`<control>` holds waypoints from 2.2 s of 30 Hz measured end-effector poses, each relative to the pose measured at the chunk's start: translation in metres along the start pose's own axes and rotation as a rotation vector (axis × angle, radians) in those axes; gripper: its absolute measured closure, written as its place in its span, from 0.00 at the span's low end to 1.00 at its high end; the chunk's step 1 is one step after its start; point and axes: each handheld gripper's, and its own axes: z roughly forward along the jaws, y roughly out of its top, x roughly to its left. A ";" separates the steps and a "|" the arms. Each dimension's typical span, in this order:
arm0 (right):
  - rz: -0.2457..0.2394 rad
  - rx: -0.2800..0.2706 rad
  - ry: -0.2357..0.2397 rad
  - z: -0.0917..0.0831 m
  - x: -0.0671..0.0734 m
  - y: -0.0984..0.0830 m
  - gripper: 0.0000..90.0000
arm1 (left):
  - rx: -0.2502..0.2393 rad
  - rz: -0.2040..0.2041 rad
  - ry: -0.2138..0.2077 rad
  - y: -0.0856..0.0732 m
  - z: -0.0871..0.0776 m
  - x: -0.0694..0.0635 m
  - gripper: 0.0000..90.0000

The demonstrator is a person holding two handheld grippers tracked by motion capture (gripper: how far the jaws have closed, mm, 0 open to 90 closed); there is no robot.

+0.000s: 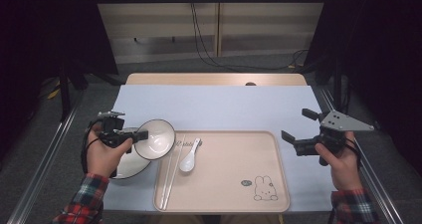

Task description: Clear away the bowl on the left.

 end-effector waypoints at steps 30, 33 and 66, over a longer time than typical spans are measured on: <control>0.003 -0.001 -0.002 -0.001 -0.001 0.000 0.00 | 0.088 0.088 -0.139 0.005 0.031 -0.053 0.92; 0.000 -0.001 0.000 -0.001 -0.001 0.000 0.00 | 0.099 0.100 -0.152 0.005 0.032 -0.057 0.92; 0.000 -0.004 -0.005 -0.002 -0.001 0.000 0.00 | 0.191 0.159 -0.235 -0.003 0.058 -0.094 0.92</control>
